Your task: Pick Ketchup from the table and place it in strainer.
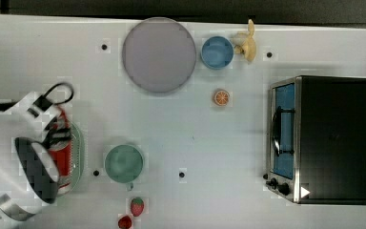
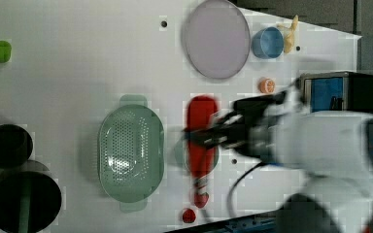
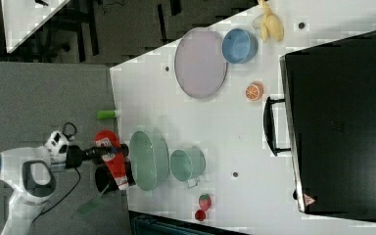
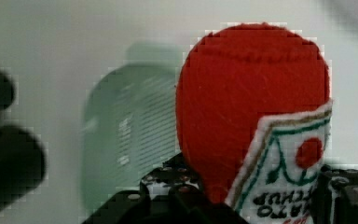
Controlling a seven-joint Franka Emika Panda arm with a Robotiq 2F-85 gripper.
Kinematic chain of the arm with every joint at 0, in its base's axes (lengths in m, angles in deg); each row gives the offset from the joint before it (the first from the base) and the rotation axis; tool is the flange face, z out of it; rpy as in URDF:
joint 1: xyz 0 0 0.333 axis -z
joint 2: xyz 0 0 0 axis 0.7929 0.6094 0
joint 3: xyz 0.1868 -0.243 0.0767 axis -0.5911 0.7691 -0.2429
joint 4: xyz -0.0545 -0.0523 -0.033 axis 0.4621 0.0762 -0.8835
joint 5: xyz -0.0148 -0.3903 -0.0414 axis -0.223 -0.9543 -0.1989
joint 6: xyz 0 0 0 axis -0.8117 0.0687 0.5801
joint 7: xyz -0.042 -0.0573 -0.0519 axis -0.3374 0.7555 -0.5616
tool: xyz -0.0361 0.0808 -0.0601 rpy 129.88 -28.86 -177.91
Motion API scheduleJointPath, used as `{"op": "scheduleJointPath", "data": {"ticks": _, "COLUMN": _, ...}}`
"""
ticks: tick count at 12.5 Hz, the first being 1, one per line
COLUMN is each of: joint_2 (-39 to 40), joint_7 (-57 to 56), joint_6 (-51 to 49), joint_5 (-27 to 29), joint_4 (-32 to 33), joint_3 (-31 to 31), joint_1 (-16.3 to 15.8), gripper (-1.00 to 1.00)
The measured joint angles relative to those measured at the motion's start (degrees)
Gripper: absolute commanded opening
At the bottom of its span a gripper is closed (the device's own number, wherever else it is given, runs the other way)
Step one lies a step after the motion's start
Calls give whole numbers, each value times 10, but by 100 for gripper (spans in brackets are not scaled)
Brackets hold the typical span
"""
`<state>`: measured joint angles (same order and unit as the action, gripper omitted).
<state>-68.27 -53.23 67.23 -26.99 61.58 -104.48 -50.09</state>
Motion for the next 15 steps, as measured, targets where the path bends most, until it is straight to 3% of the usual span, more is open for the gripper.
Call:
{"op": "scheduleJointPath", "data": {"ticks": 4, "joint_2": 103, "joint_7": 117, "joint_6": 74, "joint_5": -18, "joint_4": 27, "joint_3": -27, "joint_1": -32, "gripper": 21}}
{"op": "scheduleJointPath", "data": {"ticks": 7, "joint_2": 168, "joint_7": 157, "joint_6": 150, "joint_5": -51, "joint_4": 26, "joint_3": -25, "joint_1": -39, "gripper": 21}}
{"op": "scheduleJointPath", "data": {"ticks": 8, "joint_2": 183, "joint_7": 163, "joint_6": 165, "joint_5": -53, "joint_4": 25, "joint_3": -24, "joint_1": -37, "gripper": 30}}
{"op": "scheduleJointPath", "data": {"ticks": 11, "joint_2": 219, "joint_7": 172, "joint_6": 189, "joint_5": -97, "joint_4": 22, "joint_3": -10, "joint_1": -43, "gripper": 95}}
{"op": "scheduleJointPath", "data": {"ticks": 15, "joint_2": 196, "joint_7": 198, "joint_6": 183, "joint_5": -92, "joint_4": 21, "joint_3": 3, "joint_1": -38, "gripper": 100}}
